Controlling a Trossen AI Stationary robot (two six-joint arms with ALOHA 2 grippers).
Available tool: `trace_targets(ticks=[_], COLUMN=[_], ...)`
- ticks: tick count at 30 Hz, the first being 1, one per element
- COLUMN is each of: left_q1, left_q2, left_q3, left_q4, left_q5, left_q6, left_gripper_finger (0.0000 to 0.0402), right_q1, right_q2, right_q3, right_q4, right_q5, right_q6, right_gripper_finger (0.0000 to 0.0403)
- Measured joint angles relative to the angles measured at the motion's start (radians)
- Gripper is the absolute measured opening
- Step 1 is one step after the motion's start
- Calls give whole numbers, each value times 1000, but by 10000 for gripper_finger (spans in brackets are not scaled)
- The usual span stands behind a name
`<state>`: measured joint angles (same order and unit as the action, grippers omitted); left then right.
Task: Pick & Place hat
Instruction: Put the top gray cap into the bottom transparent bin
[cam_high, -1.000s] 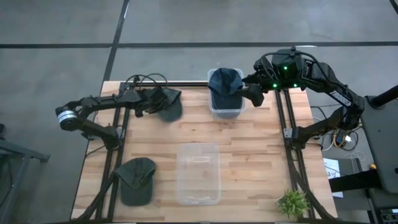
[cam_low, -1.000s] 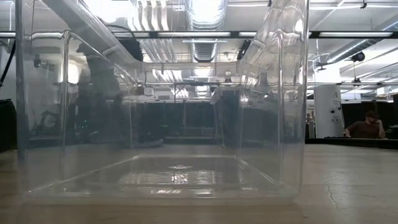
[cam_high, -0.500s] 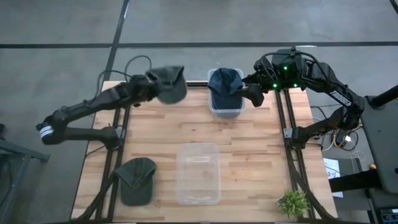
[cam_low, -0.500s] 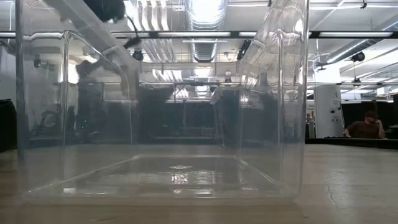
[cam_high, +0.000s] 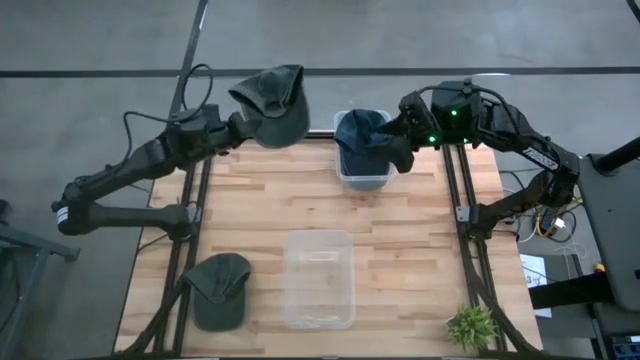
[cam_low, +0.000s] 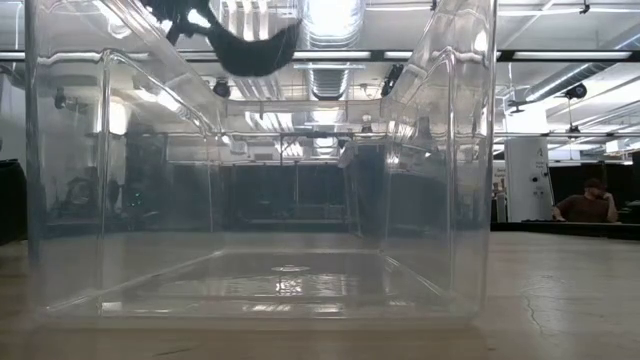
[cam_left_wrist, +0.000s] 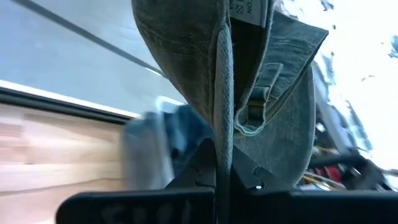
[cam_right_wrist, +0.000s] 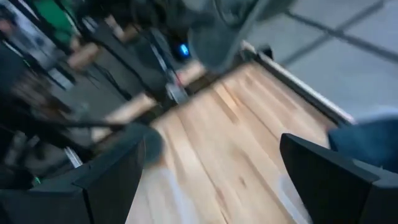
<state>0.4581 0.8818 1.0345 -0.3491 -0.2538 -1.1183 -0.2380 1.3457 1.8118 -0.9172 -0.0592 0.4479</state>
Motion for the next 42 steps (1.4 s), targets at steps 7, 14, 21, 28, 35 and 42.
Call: trace_targets(ticks=[7,14,21,28,35,42], left_q1=[-140,-298,-380,-422,-422,-422], left_q2=[9,32,48,48,49,71], left_q3=[73,111,109,109,115,128], left_q4=[0,1,-4,-13,-1,38], left_q5=[-11,-171,-208,-210,-212,-202], left_q6=[11,45,56,78,83,106], left_gripper_finger=[3,3,3,3,3,3], right_q1=[12,90,155,199,212,229], right_q2=[22,133,234,241,214,216], right_q3=[1,0,0,0,0,0], right_q4=[287,312,355,375,364,318], right_q5=[2,114,210,354,394,406], right_q6=[158,261,325,331,357,341], right_gripper_finger=[366,366,356,301,195,26])
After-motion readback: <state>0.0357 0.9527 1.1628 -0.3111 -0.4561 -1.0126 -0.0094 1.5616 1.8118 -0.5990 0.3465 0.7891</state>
